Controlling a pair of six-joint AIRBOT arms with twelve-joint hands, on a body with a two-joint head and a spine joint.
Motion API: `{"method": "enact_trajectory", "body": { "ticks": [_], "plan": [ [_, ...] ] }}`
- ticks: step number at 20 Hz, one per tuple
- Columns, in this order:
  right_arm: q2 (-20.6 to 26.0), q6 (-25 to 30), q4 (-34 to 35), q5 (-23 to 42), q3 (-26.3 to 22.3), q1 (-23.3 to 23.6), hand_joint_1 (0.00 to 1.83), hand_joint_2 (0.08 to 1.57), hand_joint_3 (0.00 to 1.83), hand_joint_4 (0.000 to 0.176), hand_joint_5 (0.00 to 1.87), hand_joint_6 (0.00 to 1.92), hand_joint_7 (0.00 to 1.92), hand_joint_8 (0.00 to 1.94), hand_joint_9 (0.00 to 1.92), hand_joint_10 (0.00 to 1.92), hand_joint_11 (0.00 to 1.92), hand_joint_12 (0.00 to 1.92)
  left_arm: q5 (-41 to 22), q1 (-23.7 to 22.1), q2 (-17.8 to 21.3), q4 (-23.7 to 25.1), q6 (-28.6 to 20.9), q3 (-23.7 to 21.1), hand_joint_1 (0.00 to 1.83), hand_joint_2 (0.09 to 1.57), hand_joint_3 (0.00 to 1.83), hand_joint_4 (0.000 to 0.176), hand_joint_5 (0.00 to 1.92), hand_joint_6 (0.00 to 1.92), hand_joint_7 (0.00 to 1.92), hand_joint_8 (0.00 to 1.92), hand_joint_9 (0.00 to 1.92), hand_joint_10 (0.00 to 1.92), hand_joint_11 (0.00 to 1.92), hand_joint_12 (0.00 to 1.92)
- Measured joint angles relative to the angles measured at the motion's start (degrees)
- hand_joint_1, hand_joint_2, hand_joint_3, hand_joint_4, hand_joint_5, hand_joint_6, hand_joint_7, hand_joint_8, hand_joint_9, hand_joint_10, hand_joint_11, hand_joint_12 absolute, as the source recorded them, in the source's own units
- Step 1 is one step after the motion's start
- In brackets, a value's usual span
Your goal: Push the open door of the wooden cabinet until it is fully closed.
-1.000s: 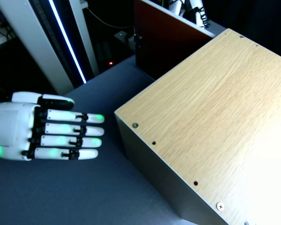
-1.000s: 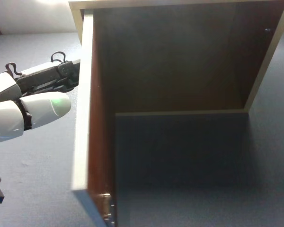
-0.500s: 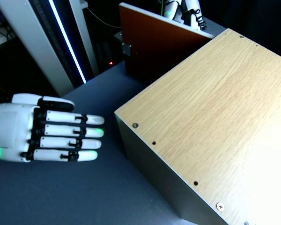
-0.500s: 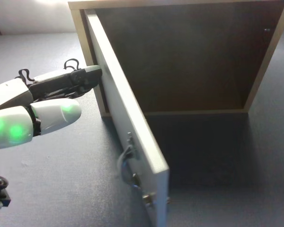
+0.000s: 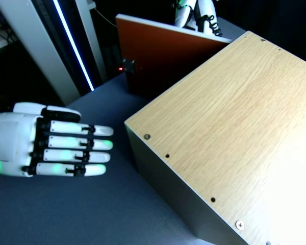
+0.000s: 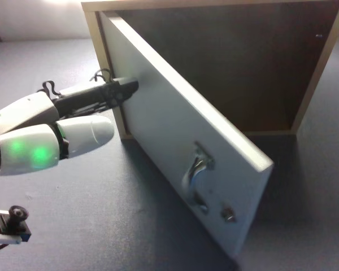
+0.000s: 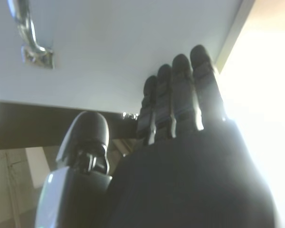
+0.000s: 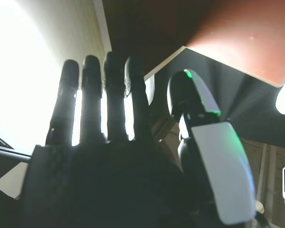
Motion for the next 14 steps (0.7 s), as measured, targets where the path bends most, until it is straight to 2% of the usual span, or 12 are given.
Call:
{"method": "enact_trajectory", "body": {
  "ticks": [1,5,9,11,13,14],
  "plan": [
    [0.0,0.0,0.0,0.0,0.0,0.0,0.47,1.43,0.0,0.0,0.43,0.0,0.41,0.0,0.3,0.0,0.0,0.51,0.2,-0.1,-0.1,0.0,0.0,0.0,0.03,1.57,0.03,0.0,0.17,0.0,0.21,0.0,0.19,0.0,0.12,0.08],
    [0.0,0.1,-0.1,0.2,0.0,0.0,0.43,1.42,0.0,0.0,0.43,0.0,0.41,0.0,0.31,0.0,0.0,0.56,0.6,-1.2,-1.0,-0.5,0.0,1.0,0.06,1.57,0.03,0.0,0.15,0.0,0.2,0.0,0.19,0.0,0.14,0.1],
    [0.0,0.0,0.0,0.3,0.0,0.0,0.41,1.41,0.0,0.0,0.42,0.0,0.41,0.0,0.3,0.0,0.0,0.51,1.4,-2.9,-2.6,0.7,0.0,1.6,0.21,1.54,0.0,0.0,0.15,0.0,0.21,0.0,0.21,0.0,0.2,0.15],
    [0.0,0.1,0.0,0.4,0.0,0.0,0.45,1.42,0.0,0.0,0.44,0.0,0.42,0.0,0.31,0.0,0.0,0.49,2.1,-3.7,-3.0,0.9,0.0,2.0,0.21,1.54,0.0,0.0,0.16,0.0,0.24,0.0,0.26,0.0,0.19,0.35],
    [0.0,0.1,0.0,0.4,0.0,0.0,0.45,1.42,0.0,0.0,0.43,0.0,0.42,0.0,0.31,0.0,0.0,0.5,2.4,-5.0,-3.6,1.8,0.0,2.4,0.2,1.54,0.0,0.0,0.17,0.0,0.24,0.0,0.25,0.0,0.07,0.57],
    [0.0,0.0,0.0,0.4,0.0,0.0,0.46,1.42,0.0,0.0,0.43,0.0,0.41,0.0,0.3,0.0,0.0,0.49,2.7,-5.6,-4.1,2.2,0.0,2.6,0.19,1.55,0.0,0.0,0.17,0.0,0.2,0.0,0.19,0.0,0.01,0.53]
  ]
}}
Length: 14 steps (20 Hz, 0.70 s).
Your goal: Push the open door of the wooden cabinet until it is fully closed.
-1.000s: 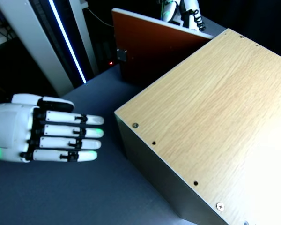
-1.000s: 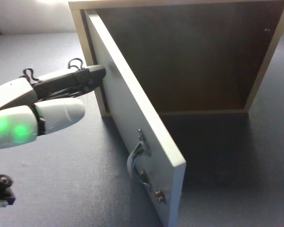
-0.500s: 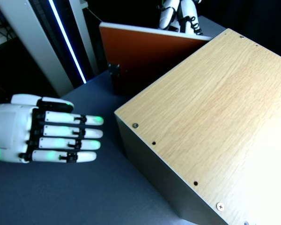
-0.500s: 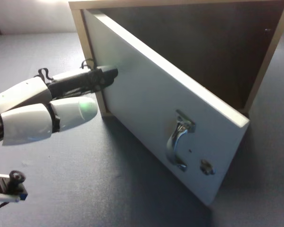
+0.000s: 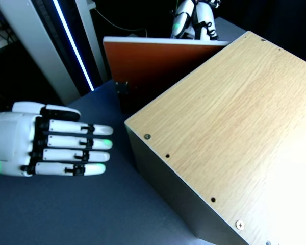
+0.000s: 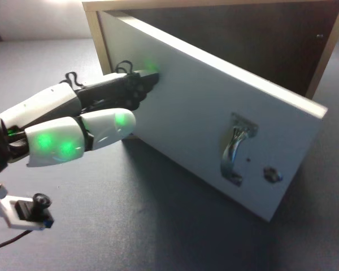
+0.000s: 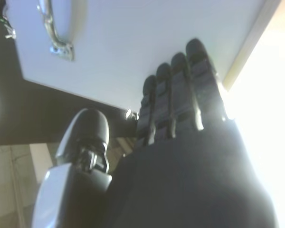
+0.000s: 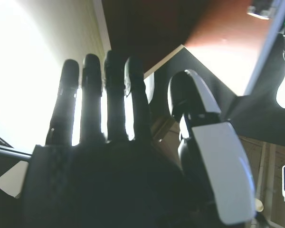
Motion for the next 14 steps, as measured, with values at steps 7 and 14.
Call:
{"method": "enact_trajectory", "body": {
  "ticks": [7,14],
  "plan": [
    [0.0,0.0,0.1,0.0,0.0,0.0,0.44,1.41,0.0,0.0,0.44,0.0,0.4,0.0,0.3,0.0,0.0,0.5,1.2,-3.0,-3.0,4.4,-0.1,1.4,0.04,1.57,0.03,0.0,0.21,0.01,0.22,0.01,0.19,0.01,0.03,0.22],
    [0.0,0.0,0.3,0.0,0.0,0.0,0.41,1.42,0.0,0.0,0.43,0.0,0.41,0.0,0.31,0.0,0.0,0.52,4.4,-7.0,-6.4,8.5,0.0,2.9,0.49,1.49,0.0,0.0,0.32,0.01,0.31,0.01,0.28,0.01,0.15,0.2]
  ]
}}
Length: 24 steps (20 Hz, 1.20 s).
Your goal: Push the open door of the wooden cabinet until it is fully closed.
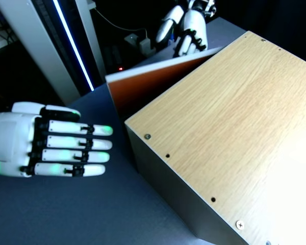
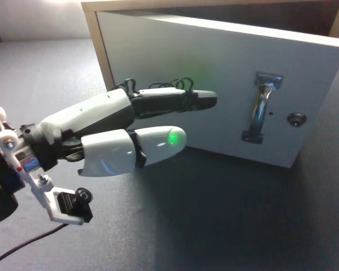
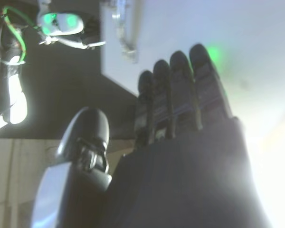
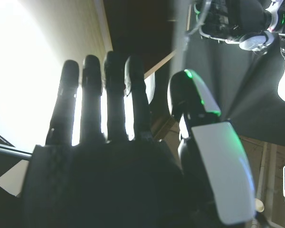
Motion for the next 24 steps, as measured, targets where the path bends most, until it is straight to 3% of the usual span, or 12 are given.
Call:
{"method": "enact_trajectory", "body": {
  "ticks": [3,5,7,9,13,15,17,21,24],
  "plan": [
    [0.0,0.0,0.0,0.0,0.1,0.0,0.44,1.44,0.0,0.0,0.43,0.0,0.41,0.0,0.32,0.0,0.0,0.56,1.0,-1.7,-1.2,0.3,0.0,1.4,0.55,1.47,0.0,0.0,0.31,0.0,0.32,0.01,0.31,0.01,0.18,0.21],
    [0.0,0.0,0.0,0.1,0.1,0.0,0.35,1.42,0.0,0.0,0.44,0.0,0.41,0.0,0.3,0.0,0.0,0.53,1.7,-3.2,-3.0,0.2,0.0,2.8,0.42,1.5,0.01,0.0,0.28,0.0,0.3,0.0,0.31,0.0,0.19,0.25],
    [0.0,0.0,0.1,0.0,0.1,0.0,0.28,1.38,0.0,0.0,0.44,0.0,0.4,0.0,0.29,0.0,0.0,0.5,2.3,-4.8,-4.8,0.6,0.0,3.9,0.51,1.5,0.0,0.0,0.32,0.0,0.29,0.0,0.27,0.0,0.08,0.49],
    [0.0,0.0,0.0,0.1,0.3,0.0,0.32,1.38,0.0,0.0,0.45,0.0,0.41,0.0,0.3,0.0,0.0,0.51,2.8,-6.1,-5.7,0.8,0.0,4.7,0.46,1.51,0.0,0.0,0.27,0.0,0.23,0.0,0.24,0.0,0.03,0.5],
    [-0.1,0.0,0.0,0.2,0.4,0.0,0.36,1.41,0.0,0.0,0.4,0.0,0.36,0.0,0.3,0.0,0.0,0.61,4.0,-7.8,-6.9,0.4,0.0,6.6,0.37,1.52,0.0,0.0,0.24,0.0,0.23,0.0,0.24,0.0,0.0,0.54],
    [-0.1,0.0,-0.1,0.2,0.4,0.0,0.42,1.4,0.0,0.0,0.42,0.0,0.41,0.0,0.4,0.01,0.0,0.87,4.3,-8.8,-7.3,0.1,-0.1,6.8,0.44,1.5,0.0,0.0,0.25,0.0,0.22,0.0,0.22,0.0,0.0,0.51],
    [-0.1,0.0,0.1,0.1,0.4,0.0,0.39,1.41,0.0,0.0,0.39,0.0,0.4,0.0,0.37,0.0,0.0,0.83,4.3,-9.3,-7.6,0.1,-0.1,7.1,0.52,1.47,0.0,0.0,0.26,0.0,0.25,0.0,0.24,0.0,0.0,0.58],
    [-0.1,0.0,0.0,0.3,0.4,0.0,0.4,1.4,0.0,0.0,0.4,0.0,0.38,0.0,0.31,0.0,0.0,0.64,4.1,-8.8,-7.5,-1.1,-0.1,6.6,0.44,1.48,0.0,0.0,0.23,0.0,0.24,0.01,0.22,0.0,0.0,0.5],
    [-0.1,0.1,0.0,0.3,0.4,0.0,0.39,1.4,0.0,0.0,0.42,0.0,0.39,0.0,0.3,0.0,0.0,0.6,2.5,-6.6,-5.3,-1.4,0.1,4.8,0.31,1.51,0.01,0.0,0.28,0.01,0.25,0.01,0.25,0.01,0.07,0.47]
  ]
}}
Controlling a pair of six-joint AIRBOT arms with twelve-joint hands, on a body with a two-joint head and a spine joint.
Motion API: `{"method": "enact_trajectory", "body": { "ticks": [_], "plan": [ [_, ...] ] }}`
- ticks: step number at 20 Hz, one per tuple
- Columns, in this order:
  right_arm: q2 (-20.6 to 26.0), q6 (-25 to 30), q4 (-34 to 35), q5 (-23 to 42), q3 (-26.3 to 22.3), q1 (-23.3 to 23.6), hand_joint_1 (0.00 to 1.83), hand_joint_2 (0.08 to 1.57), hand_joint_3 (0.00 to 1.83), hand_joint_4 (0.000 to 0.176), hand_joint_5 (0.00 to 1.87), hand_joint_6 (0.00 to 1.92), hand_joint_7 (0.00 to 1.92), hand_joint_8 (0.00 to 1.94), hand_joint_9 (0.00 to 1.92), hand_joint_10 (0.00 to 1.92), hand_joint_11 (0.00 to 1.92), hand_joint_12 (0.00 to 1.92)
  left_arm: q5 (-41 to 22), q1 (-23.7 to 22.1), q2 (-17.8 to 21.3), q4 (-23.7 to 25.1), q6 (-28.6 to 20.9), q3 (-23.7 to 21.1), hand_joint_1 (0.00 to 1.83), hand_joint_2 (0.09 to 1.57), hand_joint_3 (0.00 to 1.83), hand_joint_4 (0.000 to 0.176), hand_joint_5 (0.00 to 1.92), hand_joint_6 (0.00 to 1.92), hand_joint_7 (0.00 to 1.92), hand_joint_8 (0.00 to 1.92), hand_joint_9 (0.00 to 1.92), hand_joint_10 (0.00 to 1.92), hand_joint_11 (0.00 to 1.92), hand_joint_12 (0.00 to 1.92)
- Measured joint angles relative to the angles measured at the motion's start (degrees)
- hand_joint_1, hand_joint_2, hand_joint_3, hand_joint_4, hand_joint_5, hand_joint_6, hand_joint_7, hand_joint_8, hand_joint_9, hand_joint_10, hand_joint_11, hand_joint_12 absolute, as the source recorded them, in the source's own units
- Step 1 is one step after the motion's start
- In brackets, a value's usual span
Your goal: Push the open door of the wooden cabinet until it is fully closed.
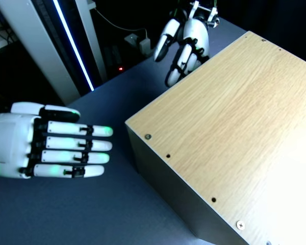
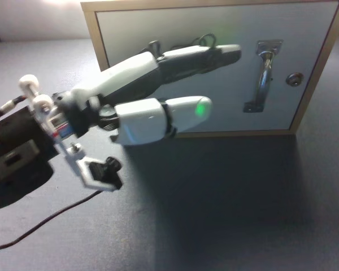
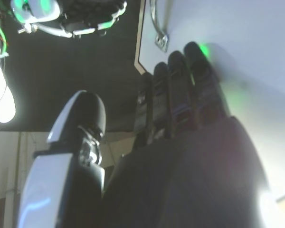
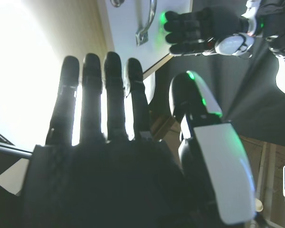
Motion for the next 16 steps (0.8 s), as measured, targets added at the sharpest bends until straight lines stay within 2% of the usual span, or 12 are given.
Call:
{"method": "enact_trajectory", "body": {
  "ticks": [2,6,7,8,9,10,11,12,13,14,15,16],
  "plan": [
    [0.0,0.0,0.0,0.1,-0.1,0.0,0.44,1.42,0.0,0.0,0.44,0.01,0.4,0.01,0.31,0.01,0.0,0.56,-1.7,1.8,2.3,-0.6,0.0,-1.8,0.32,1.5,0.0,0.0,0.35,0.01,0.3,0.01,0.3,0.01,0.09,0.61],
    [0.1,0.1,0.5,0.8,-0.5,0.0,0.48,1.43,0.0,0.0,0.46,0.0,0.42,0.0,0.29,0.0,0.0,0.49,-6.9,8.1,7.9,-6.0,0.0,-4.8,0.28,1.48,0.0,0.0,0.23,0.0,0.24,0.0,0.26,0.0,0.0,0.84],
    [0.2,0.2,0.7,1.1,-0.8,0.0,0.48,1.43,0.0,0.0,0.45,0.0,0.41,0.0,0.29,0.0,0.0,0.49,-8.1,9.6,9.3,-7.9,0.0,-5.7,0.39,1.45,0.0,0.0,0.29,0.0,0.27,0.0,0.31,0.01,0.02,0.93],
    [0.3,0.1,0.7,1.4,-1.0,0.0,0.45,1.43,0.0,0.0,0.46,0.0,0.4,0.0,0.29,0.0,0.0,0.52,-9.6,10.8,10.5,-9.4,0.0,-6.4,0.42,1.44,0.0,0.0,0.32,0.0,0.29,0.0,0.35,0.01,0.03,0.99],
    [0.3,0.2,0.7,2.0,-1.1,0.0,0.46,1.42,0.0,0.0,0.48,0.0,0.43,0.0,0.33,0.0,0.01,0.6,-11.5,11.6,11.4,-10.9,0.0,-7.1,0.37,1.44,0.0,0.0,0.3,0.0,0.29,0.0,0.29,0.02,0.01,0.83],
    [0.3,0.2,0.9,3.4,-1.4,0.0,0.44,1.41,0.0,0.0,0.48,0.0,0.42,0.0,0.3,0.0,0.0,0.55,-14.5,13.4,12.6,-12.6,0.0,-7.9,0.33,1.44,0.0,0.0,0.28,0.0,0.3,0.01,0.29,0.02,0.0,0.81],
    [0.3,0.2,1.6,4.8,-1.7,0.0,0.48,1.42,0.0,0.0,0.47,0.0,0.4,0.0,0.26,0.01,0.0,0.43,-16.8,15.3,13.7,-14.5,-0.1,-8.8,0.39,1.41,0.0,0.0,0.31,0.01,0.33,0.01,0.31,0.02,0.0,0.82],
    [0.3,0.2,1.9,5.7,-1.7,0.0,0.44,1.44,0.01,0.0,0.45,0.0,0.38,0.0,0.22,0.0,0.0,0.33,-18.6,16.7,14.7,-16.2,0.0,-9.4,0.39,1.42,0.0,0.0,0.28,0.01,0.28,0.02,0.24,0.02,0.0,0.55],
    [0.5,0.2,2.3,6.9,-1.8,0.0,0.44,1.46,0.01,0.0,0.43,0.0,0.37,0.0,0.22,0.0,0.0,0.32,-20.6,18.4,15.6,-18.4,0.0,-10.1,0.37,1.43,0.0,0.0,0.26,0.0,0.25,0.01,0.22,0.02,0.0,0.54],
    [0.7,0.2,2.9,8.1,-1.8,0.0,0.51,1.46,0.0,0.0,0.44,0.0,0.39,0.0,0.25,0.01,0.0,0.38,-22.9,20.0,16.4,-20.4,0.0,-10.6,0.32,1.43,0.0,0.0,0.28,0.0,0.3,0.0,0.28,0.0,0.0,0.71],
    [0.7,0.2,3.3,9.5,-1.8,0.0,0.58,1.45,0.0,0.0,0.45,0.0,0.44,0.01,0.29,0.01,0.0,0.43,-24.9,21.4,16.9,-21.8,0.0,-10.8,0.35,1.45,0.0,0.0,0.29,0.0,0.31,0.0,0.3,0.0,0.0,0.73],
    [0.7,0.2,3.7,10.6,-1.9,0.0,0.63,1.44,0.0,0.0,0.46,0.0,0.47,0.01,0.33,0.01,0.0,0.52,-26.9,22.4,17.3,-23.3,0.0,-11.2,0.4,1.45,0.0,0.0,0.31,0.0,0.32,0.0,0.29,0.0,0.0,0.66]
  ]
}}
